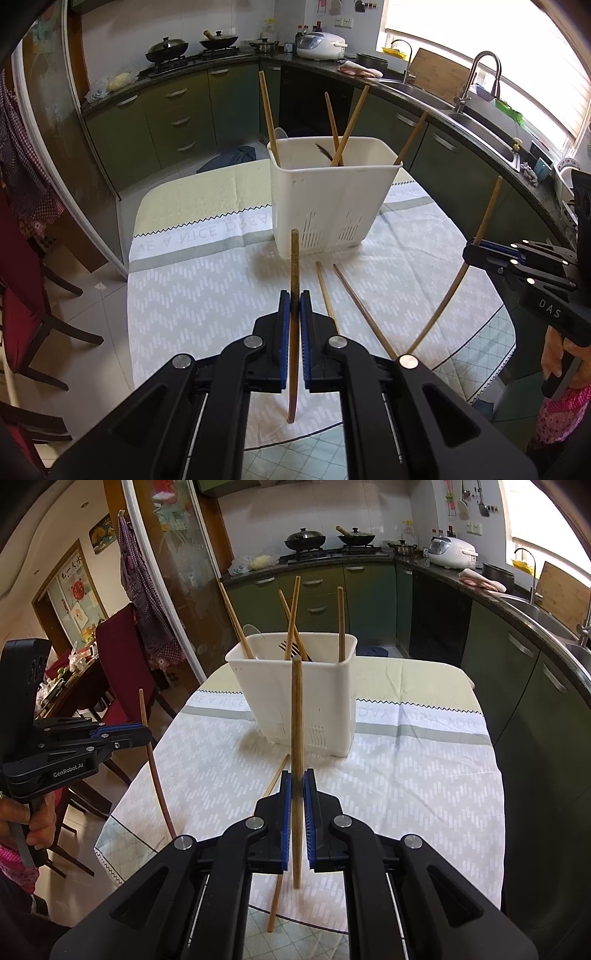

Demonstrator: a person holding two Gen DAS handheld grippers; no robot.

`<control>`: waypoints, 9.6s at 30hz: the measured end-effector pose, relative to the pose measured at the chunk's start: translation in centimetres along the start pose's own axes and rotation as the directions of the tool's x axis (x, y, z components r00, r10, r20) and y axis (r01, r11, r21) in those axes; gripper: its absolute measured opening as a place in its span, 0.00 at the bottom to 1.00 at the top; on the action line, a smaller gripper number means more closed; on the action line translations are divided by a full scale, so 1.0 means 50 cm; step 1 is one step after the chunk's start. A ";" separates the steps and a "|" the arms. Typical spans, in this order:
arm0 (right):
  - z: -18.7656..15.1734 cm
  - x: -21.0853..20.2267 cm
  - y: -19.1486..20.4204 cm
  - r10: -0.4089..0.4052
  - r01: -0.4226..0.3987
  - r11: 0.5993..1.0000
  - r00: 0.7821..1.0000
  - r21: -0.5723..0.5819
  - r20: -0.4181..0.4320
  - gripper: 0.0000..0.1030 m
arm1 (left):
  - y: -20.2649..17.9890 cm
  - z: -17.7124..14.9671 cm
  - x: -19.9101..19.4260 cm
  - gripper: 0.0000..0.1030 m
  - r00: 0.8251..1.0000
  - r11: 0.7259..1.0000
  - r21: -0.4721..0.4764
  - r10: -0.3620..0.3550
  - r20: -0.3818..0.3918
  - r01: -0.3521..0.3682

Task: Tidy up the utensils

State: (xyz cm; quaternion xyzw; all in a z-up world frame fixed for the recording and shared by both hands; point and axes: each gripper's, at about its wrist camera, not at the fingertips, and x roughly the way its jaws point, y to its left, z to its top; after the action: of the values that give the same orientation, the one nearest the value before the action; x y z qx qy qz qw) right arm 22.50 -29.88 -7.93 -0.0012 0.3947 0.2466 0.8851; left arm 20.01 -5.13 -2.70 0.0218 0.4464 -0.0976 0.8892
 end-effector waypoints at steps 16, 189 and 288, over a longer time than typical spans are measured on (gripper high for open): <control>0.013 -0.009 0.014 0.007 -0.007 1.000 1.000 -0.018 0.015 0.07 | -0.005 0.019 -0.019 0.05 0.999 1.000 0.005 -0.010 0.032 0.009; 0.000 0.018 0.060 -0.002 0.001 0.999 1.000 -0.038 -0.021 0.06 | 0.010 -0.014 0.008 0.06 0.998 0.998 -0.051 0.035 0.042 -0.032; -0.261 -0.328 0.101 -0.128 0.130 0.991 0.915 0.020 0.383 0.96 | -0.097 -0.199 -0.221 0.93 0.889 0.996 -0.073 0.080 0.451 -0.052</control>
State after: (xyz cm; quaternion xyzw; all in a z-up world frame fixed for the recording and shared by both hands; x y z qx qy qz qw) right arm 1.88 -35.13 -4.49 0.0183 0.2125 0.1842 0.9595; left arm 4.79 -6.91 0.39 -0.0124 0.2286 -0.0565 0.9718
